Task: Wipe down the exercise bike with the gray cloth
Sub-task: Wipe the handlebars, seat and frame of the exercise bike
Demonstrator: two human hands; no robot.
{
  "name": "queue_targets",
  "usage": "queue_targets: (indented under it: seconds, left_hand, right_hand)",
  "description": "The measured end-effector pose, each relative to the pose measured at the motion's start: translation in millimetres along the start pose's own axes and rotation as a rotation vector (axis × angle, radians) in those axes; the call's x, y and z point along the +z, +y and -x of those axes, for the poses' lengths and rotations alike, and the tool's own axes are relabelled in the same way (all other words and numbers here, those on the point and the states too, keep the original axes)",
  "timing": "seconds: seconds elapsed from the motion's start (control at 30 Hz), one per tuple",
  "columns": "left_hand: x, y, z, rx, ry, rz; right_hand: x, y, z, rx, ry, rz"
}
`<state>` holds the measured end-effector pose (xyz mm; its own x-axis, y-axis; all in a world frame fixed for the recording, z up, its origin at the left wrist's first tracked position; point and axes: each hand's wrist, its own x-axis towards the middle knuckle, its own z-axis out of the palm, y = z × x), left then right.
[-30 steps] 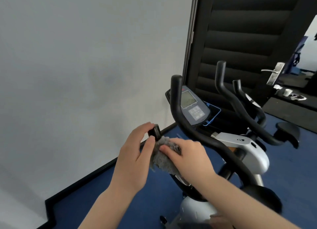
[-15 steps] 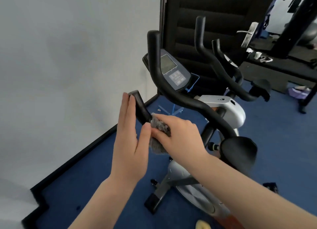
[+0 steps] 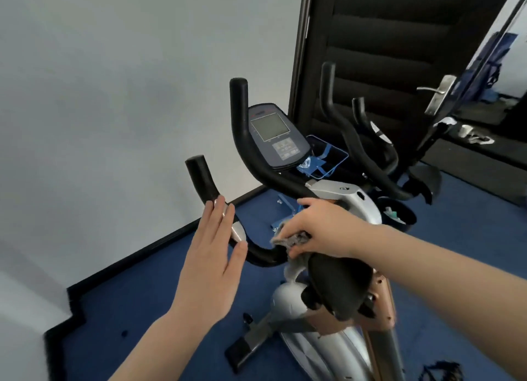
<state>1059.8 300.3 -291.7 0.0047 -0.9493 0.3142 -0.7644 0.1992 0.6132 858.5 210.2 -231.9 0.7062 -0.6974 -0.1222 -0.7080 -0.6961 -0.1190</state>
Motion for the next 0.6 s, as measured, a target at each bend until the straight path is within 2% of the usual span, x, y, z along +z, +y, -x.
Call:
queue_targets:
  seconds: [0.1,0.3,0.4,0.5,0.6]
  left_hand:
    - [2.8,10.4,6.9,-0.052,-0.004,-0.060]
    - [17.4,37.8,38.1,-0.201,-0.008,-0.037]
    - [17.1,51.9,54.2,-0.257,0.011,0.028]
    - [0.0,62.1,65.3,-0.284,0.049,-0.066]
    - [-25.6,73.8,73.5,-0.265,0.127,-0.160]
  right_hand:
    - [-2.2,21.2,7.1,-0.063,0.071,0.181]
    - [6.6,20.0,9.8,-0.053,0.150,0.200]
    - [3.4,13.8,11.1,0.003,0.146,0.170]
    - [-10.0,1.3,19.2,0.011,0.162,0.014]
    - [-21.7,-15.5,37.1,0.024,0.251,-0.075]
